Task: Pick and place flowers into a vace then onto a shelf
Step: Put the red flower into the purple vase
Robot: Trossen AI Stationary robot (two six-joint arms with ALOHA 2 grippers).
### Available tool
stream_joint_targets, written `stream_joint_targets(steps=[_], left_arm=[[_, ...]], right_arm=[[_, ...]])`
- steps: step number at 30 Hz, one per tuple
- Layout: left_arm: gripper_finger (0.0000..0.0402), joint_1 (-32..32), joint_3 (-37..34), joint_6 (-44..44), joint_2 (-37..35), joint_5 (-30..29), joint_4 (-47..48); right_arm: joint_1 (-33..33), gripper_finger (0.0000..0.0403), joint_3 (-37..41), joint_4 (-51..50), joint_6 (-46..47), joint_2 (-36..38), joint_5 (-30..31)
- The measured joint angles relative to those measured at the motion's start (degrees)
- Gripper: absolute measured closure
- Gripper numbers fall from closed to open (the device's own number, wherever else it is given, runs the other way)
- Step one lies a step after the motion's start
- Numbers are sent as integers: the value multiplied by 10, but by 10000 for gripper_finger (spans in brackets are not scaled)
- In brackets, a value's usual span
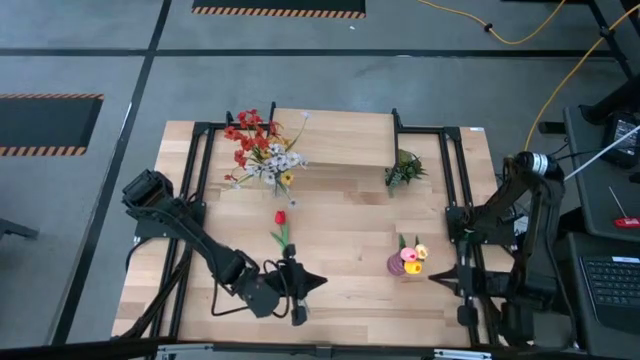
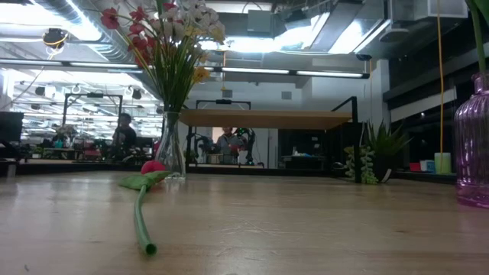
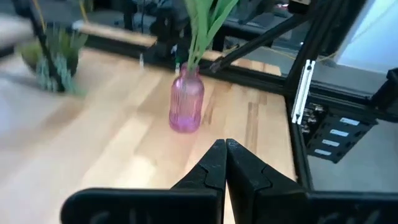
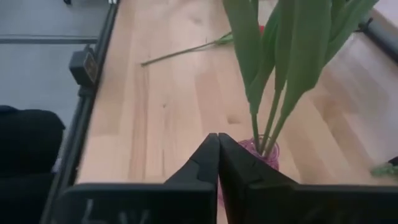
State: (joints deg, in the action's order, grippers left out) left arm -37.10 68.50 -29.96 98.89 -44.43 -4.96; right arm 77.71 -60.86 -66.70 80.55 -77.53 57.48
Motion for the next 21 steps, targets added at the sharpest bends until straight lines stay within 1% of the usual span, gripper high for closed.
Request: stream_joint_targets(steps=[3, 6, 9, 12, 16, 18, 21], left_arm=[[400, -5, 0, -97, 0, -4, 59], [400, -3, 0, -208, 0, 11, 133], [399, 2, 0, -303, 0, 48, 193], [400, 8, 6, -367, 0, 86, 243], [399, 21, 50, -455, 0, 145, 373], [399, 28, 69, -512, 0, 164, 454], [399, 38, 83, -585, 0, 192, 535]], right_arm=[[-1, 399, 2, -1, -1, -16, 13], [-3, 395, 2, -3, -1, -33, 20], [-3, 391, 2, -4, -1, -48, 22], [-3, 394, 2, -6, -2, -62, 30], [-3, 400, 2, -15, -2, -74, 35], [-3, 399, 2, -18, -2, -79, 35], [-3, 392, 2, -18, -2, -85, 35]])
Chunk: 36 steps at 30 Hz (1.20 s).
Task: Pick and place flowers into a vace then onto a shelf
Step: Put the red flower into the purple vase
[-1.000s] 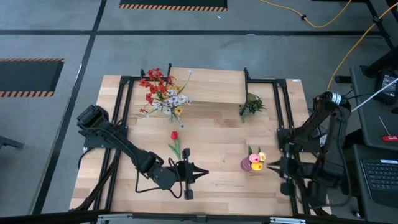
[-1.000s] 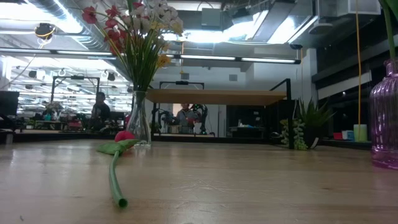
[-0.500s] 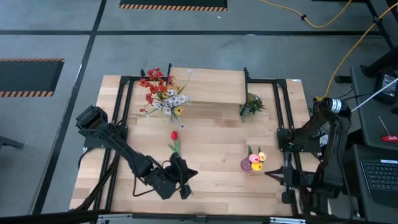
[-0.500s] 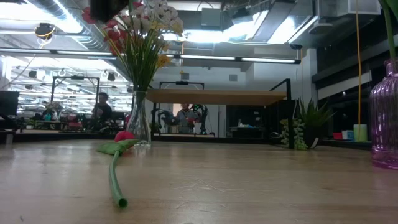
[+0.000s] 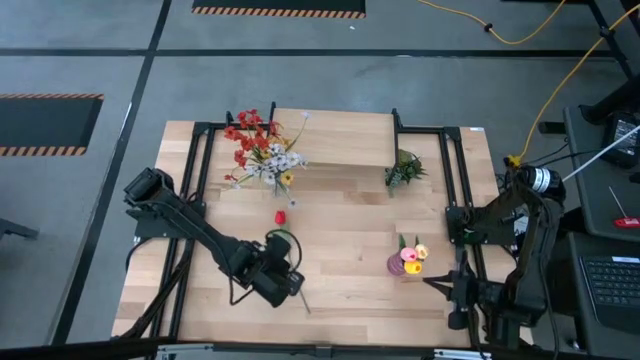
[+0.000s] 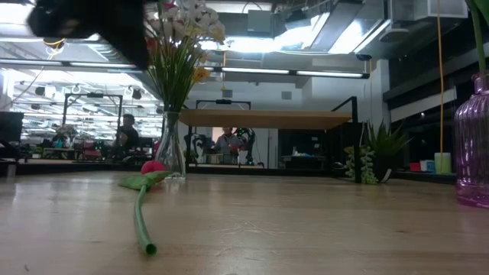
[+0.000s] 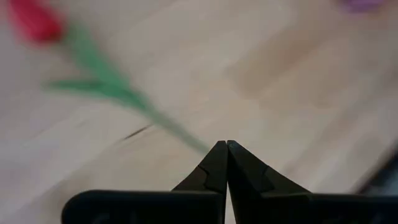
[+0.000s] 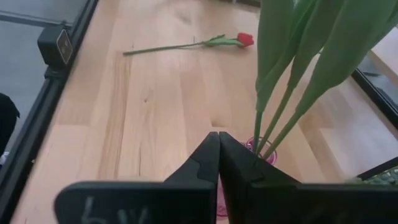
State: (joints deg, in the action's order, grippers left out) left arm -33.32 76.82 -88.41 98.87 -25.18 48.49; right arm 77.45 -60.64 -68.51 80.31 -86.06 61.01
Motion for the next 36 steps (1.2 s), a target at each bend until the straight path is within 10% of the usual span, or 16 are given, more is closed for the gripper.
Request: stream_joint_targets(steps=[13, 36], left_arm=[[389, 12, 0, -79, 0, 41, 68], [230, 13, -1, -195, 92, 26, 53]], right_arm=[[0, 393, 0, -18, 0, -23, 0], [0, 394, 0, -3, 3, -24, -1]])
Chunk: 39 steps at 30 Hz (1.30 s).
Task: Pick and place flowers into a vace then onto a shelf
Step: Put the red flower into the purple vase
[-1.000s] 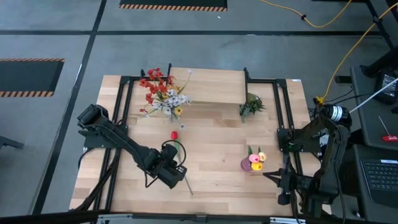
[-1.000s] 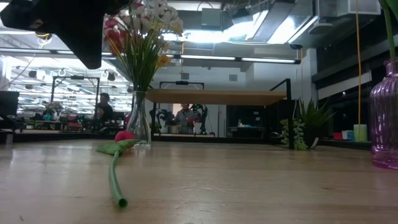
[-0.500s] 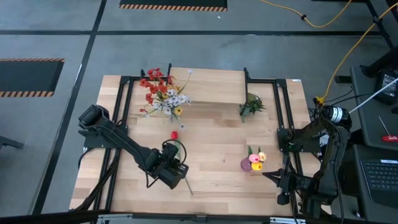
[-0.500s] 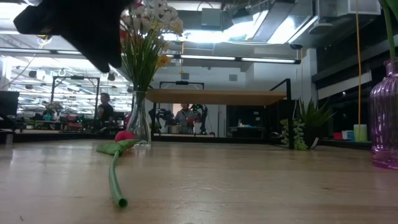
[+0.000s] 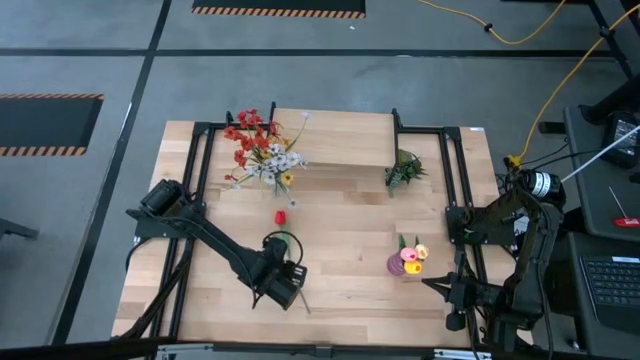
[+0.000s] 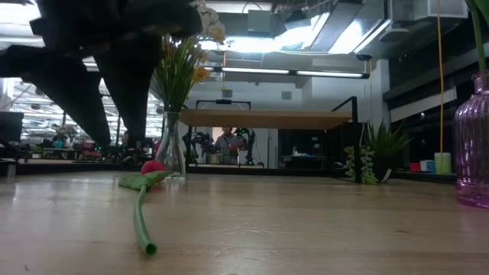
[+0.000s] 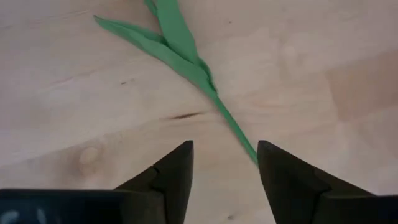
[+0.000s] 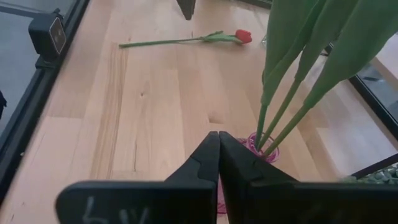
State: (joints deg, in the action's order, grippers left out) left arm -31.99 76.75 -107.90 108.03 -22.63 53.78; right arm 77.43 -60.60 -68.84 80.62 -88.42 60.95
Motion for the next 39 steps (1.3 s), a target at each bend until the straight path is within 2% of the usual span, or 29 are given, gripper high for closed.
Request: stream_joint_targets(steps=[9, 19, 39], left_arm=[[227, 32, 0, -9, 30, -2, 4], [228, 71, 0, 26, 40, 23, 5], [231, 78, 0, 13, 74, 40, 1]], right_arm=[[0, 393, 0, -1, -1, 0, 0], [0, 393, 0, -2, -1, 0, 0], [0, 393, 0, -3, -3, 1, 0]])
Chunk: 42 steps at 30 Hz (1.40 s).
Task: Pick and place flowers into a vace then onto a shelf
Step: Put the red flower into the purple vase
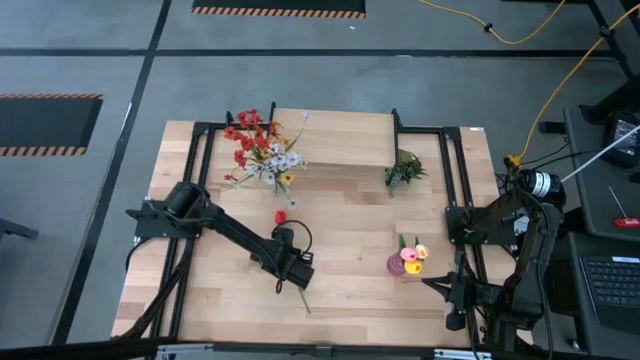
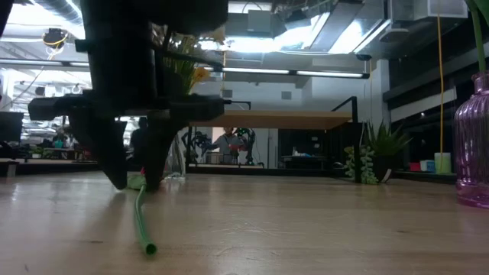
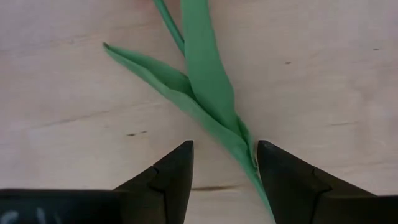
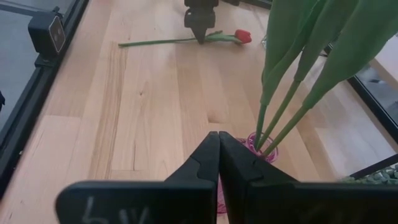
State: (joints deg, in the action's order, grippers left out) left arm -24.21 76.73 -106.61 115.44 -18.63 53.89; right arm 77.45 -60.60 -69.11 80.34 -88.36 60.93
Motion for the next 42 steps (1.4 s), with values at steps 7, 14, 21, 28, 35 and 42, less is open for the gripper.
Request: stream_joint_targets(steps=[7, 14, 21, 28, 35, 42], left_arm=[[231, 1, 1, 12, 8, -1, 0], [284, 0, 1, 56, 8, -2, -4], [384, -2, 1, 108, 8, -4, -28], [395, -2, 0, 147, 7, -9, -35], [397, -22, -1, 171, -15, -8, -57], [397, -55, 0, 212, -60, -50, -67]], right_arm=[[0, 393, 0, 0, 0, 0, 0], [0, 393, 0, 0, 0, 0, 0], [0, 393, 0, 0, 0, 0, 0], [0, 393, 0, -2, 0, 0, 0], [0, 393, 0, -2, 0, 0, 0], [0, 393, 0, -2, 0, 0, 0]])
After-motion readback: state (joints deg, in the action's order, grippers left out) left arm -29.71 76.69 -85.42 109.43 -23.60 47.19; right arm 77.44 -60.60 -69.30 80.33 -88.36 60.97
